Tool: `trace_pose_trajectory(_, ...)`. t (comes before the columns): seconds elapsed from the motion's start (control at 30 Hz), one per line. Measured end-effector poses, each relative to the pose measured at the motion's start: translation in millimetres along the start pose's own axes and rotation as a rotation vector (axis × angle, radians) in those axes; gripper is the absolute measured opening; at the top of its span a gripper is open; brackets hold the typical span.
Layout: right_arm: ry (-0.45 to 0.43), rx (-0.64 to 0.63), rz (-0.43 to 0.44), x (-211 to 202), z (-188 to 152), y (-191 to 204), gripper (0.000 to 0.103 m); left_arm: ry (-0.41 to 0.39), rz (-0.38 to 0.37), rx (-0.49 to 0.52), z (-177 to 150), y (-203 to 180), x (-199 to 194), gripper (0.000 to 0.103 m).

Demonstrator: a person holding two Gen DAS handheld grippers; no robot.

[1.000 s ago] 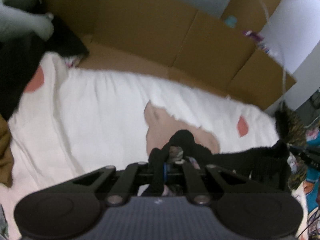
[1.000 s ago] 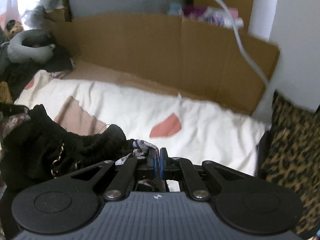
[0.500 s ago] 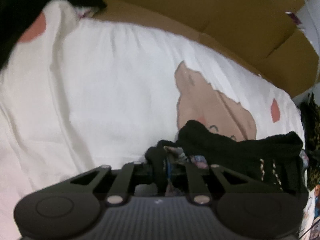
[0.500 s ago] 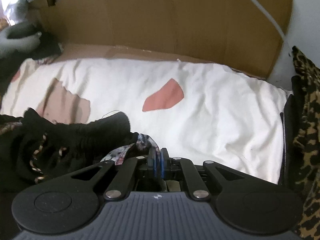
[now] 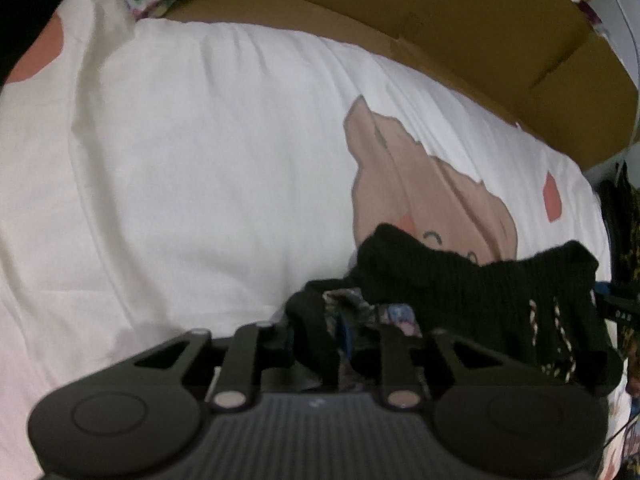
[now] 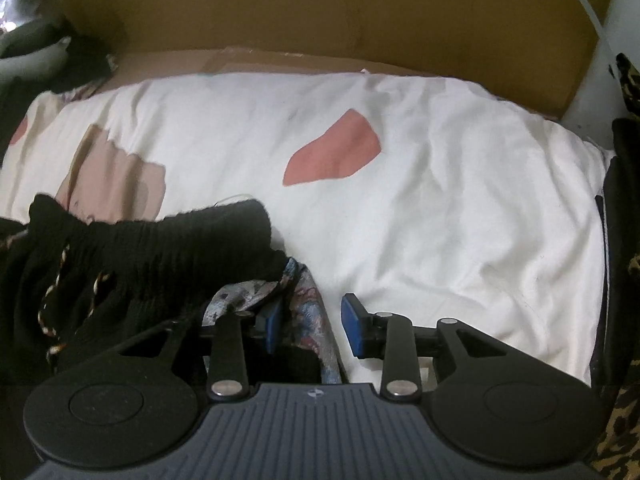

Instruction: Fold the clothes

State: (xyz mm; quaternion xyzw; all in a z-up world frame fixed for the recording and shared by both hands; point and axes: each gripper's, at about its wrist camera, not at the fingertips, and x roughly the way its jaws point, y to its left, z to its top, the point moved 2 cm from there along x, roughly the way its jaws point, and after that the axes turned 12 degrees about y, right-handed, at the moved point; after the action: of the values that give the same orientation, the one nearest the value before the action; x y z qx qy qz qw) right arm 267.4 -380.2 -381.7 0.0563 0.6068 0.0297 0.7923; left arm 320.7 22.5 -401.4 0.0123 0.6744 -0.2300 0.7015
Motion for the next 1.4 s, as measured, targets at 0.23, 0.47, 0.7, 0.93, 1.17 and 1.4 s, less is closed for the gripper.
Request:
trace_pose_trajectory(0.23, 0.010, -0.037, -0.018, -4, -9, 12, 0.017, 0.033, 0.016, 0.023, -7, -7, 0, 0.025)
trace_pose_trajectory(0.47, -0.039, -0.067, -0.060, -26, -14, 22, 0.006, -0.046, 0.050, 0.035, -16, -11, -17, 0.006)
trace_pose_trajectory(0.7, -0.173, -0.071, -0.152, -69, 1, 19, 0.006, -0.179, 0.057, 0.043, -2, -13, -57, 0.006)
trace_pose_trajectory(0.93, -0.271, -0.058, -0.223, -97, 32, 18, 0.005, -0.307, 0.084, 0.048, 25, -18, -91, 0.006)
trace_pose_trajectory(1.17, -0.133, -0.081, -0.177, -59, 43, 28, 0.007, -0.191, 0.111, 0.026, 32, 3, -65, 0.006)
trace_pose_trajectory(1.4, -0.038, -0.031, -0.109, -52, 51, 7, 0.034, -0.116, 0.083, -0.019, 14, 28, -45, 0.007)
